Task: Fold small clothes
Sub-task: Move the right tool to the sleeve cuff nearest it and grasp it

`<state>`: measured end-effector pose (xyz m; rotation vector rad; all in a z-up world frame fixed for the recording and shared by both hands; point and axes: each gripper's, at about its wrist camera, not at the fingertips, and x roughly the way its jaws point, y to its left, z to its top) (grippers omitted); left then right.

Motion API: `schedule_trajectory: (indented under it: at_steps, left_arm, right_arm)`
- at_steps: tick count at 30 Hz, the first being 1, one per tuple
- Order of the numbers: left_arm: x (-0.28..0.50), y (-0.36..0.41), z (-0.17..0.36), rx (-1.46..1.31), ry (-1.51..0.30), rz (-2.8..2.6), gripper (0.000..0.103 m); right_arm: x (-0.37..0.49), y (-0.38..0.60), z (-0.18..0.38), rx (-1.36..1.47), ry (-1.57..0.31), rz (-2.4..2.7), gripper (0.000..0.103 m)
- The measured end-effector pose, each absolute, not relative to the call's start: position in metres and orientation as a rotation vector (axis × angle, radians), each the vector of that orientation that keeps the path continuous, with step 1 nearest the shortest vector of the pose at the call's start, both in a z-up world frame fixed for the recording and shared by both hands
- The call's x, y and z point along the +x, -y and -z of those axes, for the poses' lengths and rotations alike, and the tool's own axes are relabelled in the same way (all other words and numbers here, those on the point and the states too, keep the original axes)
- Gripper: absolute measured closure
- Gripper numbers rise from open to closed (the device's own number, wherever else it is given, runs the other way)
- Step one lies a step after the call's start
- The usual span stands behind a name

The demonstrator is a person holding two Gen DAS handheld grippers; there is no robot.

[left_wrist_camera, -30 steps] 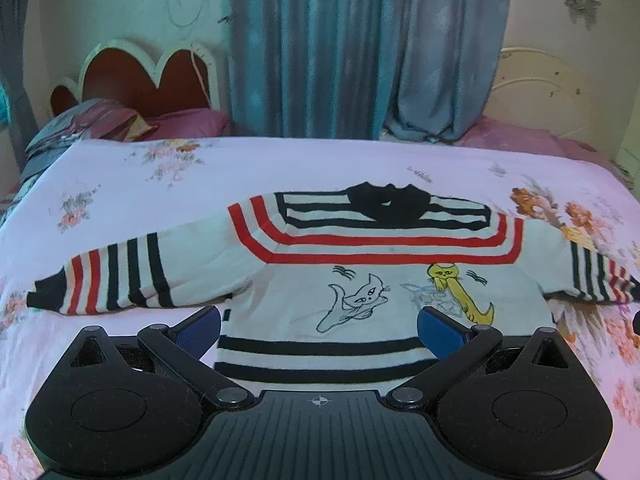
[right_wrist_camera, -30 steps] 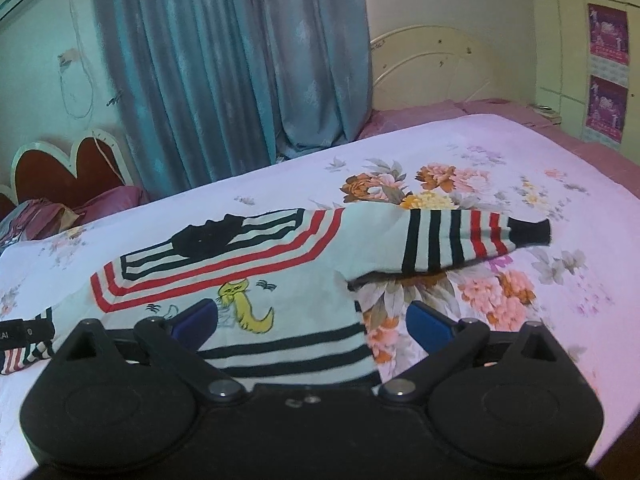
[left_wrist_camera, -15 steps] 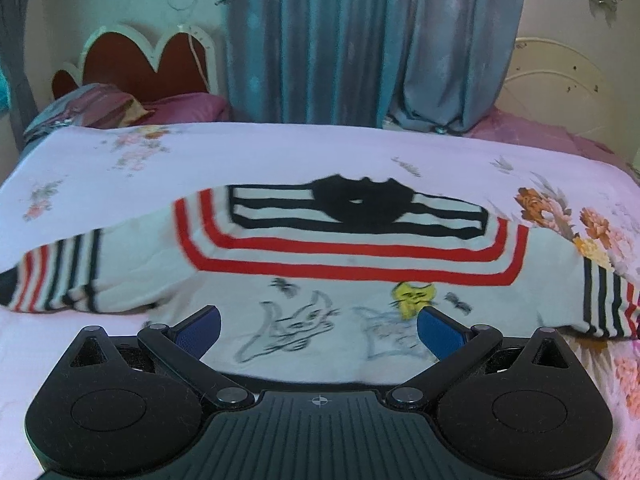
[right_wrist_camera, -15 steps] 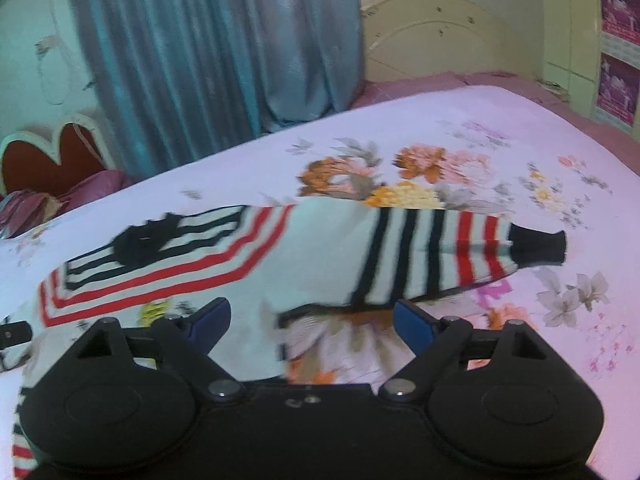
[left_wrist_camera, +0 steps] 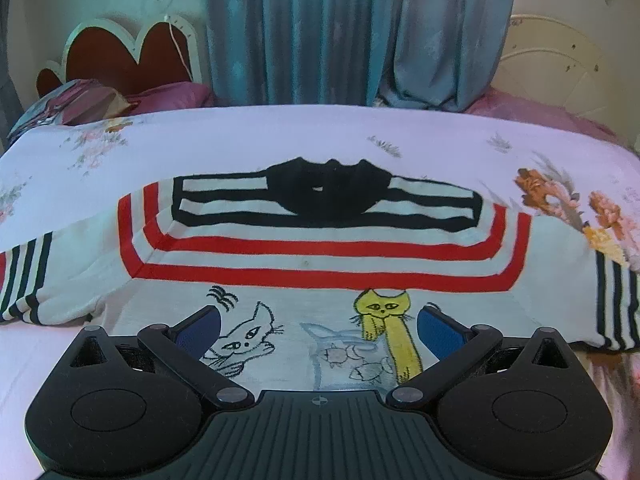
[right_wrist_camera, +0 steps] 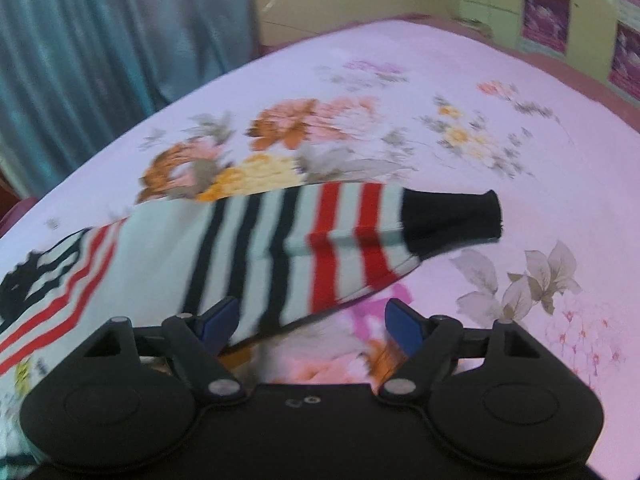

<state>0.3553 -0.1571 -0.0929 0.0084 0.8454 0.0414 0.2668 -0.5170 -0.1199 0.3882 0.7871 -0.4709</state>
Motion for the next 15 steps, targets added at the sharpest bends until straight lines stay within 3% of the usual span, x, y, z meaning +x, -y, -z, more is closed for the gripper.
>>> schedule_trajectory:
  at_steps: [10,12,15]
  left_arm:
    - [0.366,0.151,0.097,-0.01,-0.848,-0.08,0.0]
    - [0.367,0.148,0.097,-0.01,-0.85,-0.087,0.0]
    - [0.368,0.144,0.1,-0.018,-0.857,-0.091,0.0]
  right_arm:
    - [0.288,0.549,0.15,0.459,-0.809,0.52,0.032]
    - [0.293,0.547,0.15,0.43,-0.803,0.536,0.04]
    - [0.297,0.546,0.15,0.385,-0.789,0.564,0.062]
